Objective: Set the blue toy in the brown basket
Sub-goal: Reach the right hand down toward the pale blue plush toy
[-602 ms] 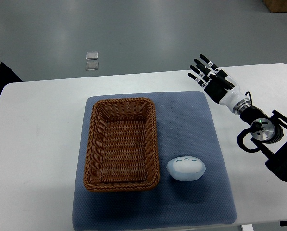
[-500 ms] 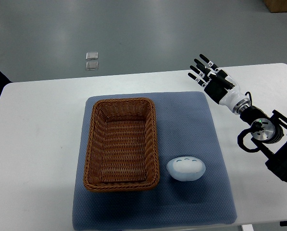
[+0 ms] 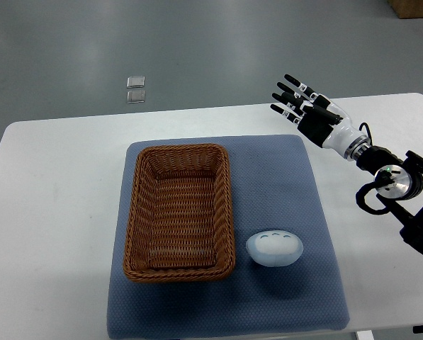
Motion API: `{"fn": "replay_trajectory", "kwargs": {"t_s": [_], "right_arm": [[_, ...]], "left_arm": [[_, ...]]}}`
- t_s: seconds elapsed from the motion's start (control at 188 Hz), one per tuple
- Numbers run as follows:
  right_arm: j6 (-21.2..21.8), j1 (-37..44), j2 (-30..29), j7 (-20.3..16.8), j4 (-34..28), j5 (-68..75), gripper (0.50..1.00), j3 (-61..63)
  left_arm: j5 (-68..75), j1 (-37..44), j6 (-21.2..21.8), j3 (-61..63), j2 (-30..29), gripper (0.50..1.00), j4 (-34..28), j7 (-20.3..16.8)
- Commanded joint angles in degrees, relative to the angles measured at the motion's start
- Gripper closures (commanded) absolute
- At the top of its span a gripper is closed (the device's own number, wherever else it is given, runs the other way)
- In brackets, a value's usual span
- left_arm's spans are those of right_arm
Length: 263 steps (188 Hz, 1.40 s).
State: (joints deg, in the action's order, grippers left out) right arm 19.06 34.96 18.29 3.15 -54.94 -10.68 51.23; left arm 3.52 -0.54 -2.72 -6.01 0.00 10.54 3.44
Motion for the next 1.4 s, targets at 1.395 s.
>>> {"fn": "replay_trajectory", "kwargs": {"t_s": [1.395], "right_arm": [[4.23, 39.92, 31.10, -10.10, -39.81, -31.95, 0.591, -57.73]], "left_arm": [[0.00, -1.57, -0.35, 0.12, 0.00, 0.500, 0.01, -0.01]]}}
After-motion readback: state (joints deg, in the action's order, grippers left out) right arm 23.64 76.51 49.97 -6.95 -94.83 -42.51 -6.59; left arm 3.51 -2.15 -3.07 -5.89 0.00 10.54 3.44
